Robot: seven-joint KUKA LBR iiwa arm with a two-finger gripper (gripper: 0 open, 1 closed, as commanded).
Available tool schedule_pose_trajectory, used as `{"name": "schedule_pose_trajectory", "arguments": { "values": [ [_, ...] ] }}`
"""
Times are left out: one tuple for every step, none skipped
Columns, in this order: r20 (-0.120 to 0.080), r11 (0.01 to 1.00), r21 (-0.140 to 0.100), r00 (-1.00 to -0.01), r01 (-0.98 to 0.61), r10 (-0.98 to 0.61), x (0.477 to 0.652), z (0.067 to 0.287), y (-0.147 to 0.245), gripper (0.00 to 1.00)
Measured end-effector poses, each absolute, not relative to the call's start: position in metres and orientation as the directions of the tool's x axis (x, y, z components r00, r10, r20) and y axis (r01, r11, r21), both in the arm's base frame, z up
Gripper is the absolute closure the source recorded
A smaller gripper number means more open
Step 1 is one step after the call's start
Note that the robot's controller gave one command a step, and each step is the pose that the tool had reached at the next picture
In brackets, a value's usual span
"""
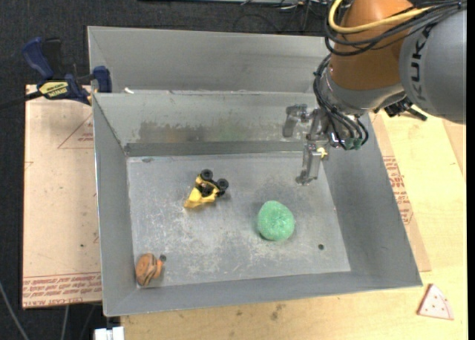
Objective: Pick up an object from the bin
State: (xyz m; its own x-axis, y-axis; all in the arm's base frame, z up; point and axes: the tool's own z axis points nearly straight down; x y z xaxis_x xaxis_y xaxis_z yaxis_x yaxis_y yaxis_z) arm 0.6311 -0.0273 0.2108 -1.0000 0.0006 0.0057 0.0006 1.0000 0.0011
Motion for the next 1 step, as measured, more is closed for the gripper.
{"name": "schedule_pose_trajectory", "arguments": {
  "values": [
    [-0.002, 1.000, 0.001, -1.000, 0.000, 0.000, 0.6323, 0.2159, -0.0273, 0.00]
  ]
}}
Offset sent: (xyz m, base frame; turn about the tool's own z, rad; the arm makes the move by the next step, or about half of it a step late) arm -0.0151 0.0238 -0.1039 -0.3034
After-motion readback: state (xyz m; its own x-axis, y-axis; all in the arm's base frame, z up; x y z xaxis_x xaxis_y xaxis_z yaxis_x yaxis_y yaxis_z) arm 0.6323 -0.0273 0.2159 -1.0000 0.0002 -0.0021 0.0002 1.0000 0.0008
